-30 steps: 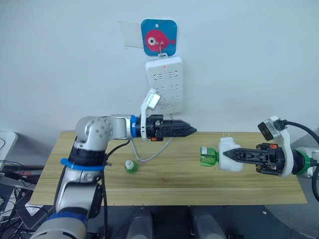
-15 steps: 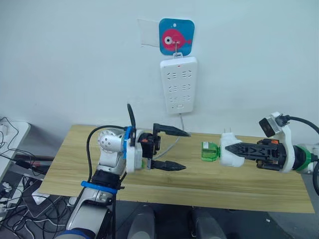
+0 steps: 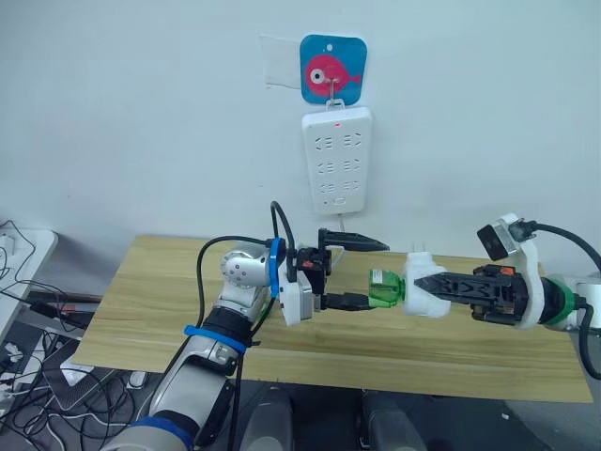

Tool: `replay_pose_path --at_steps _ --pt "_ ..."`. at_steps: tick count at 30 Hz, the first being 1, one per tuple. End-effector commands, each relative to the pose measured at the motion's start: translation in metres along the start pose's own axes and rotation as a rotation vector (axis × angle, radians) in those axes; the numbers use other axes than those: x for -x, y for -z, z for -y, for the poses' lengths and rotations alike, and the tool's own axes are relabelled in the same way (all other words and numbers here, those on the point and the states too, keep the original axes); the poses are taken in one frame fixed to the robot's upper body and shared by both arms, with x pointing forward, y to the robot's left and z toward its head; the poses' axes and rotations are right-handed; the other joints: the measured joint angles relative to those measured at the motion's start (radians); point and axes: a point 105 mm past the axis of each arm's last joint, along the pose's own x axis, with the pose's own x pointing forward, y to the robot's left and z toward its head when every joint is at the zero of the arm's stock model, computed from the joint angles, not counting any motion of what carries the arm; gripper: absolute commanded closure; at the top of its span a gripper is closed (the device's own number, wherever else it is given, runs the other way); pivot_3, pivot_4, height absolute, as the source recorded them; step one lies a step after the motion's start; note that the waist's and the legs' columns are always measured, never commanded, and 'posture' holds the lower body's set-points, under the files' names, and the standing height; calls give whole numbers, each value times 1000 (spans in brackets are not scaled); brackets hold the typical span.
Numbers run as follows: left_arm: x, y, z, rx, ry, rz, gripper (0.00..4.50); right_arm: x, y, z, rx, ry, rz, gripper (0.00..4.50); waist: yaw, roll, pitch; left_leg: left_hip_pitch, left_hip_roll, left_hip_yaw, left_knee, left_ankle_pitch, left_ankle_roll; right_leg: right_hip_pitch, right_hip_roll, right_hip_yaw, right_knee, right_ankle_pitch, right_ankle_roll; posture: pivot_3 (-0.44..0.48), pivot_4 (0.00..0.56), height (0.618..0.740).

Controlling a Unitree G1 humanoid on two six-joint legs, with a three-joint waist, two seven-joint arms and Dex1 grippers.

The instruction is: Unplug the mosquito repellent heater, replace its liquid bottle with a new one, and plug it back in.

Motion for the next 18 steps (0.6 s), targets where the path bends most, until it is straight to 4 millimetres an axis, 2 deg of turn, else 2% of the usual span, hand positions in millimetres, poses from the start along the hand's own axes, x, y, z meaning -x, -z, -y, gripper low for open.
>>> replay_pose_path --at_steps 1,4,7,12,16,18 --pt "-5 -11 -6 -54 -15 52 11 -3 -3 -11 38 -35 4 1405 0 0 0 0 0 0 0 0 0 0 0 0 0 0 0 140 180 740" --pt "-4 -10 -6 -49 -7 47 11 -3 -4 -10 40 -33 11 1405 0 0 0 0 0 0 0 0 0 0 0 0 0 0 0 140 180 740" --pt "-3 -8 -4 -25 -3 37 557 -4 -4 -10 38 -38 16 1405 0 0 0 0 0 0 0 0 0 0 0 0 0 0 0 138 178 740" --pt "-5 -6 -5 -2 -5 38 2123 -4 -5 -11 42 -40 14 1405 0 0 0 0 0 0 0 0 0 0 0 0 0 0 0 137 180 740" --pt "-8 -8 -10 51 -30 57 2203 -4 -6 -10 48 -29 19 1405 -1 0 0 0 0 0 0 0 0 0 0 0 0 0 0 134 181 740" --pt "-10 -5 -15 306 -69 66 2203 -3 -7 -11 54 -19 19 1405 -3 0 0 0 0 0 0 0 0 0 0 0 0 0 0 133 182 740"
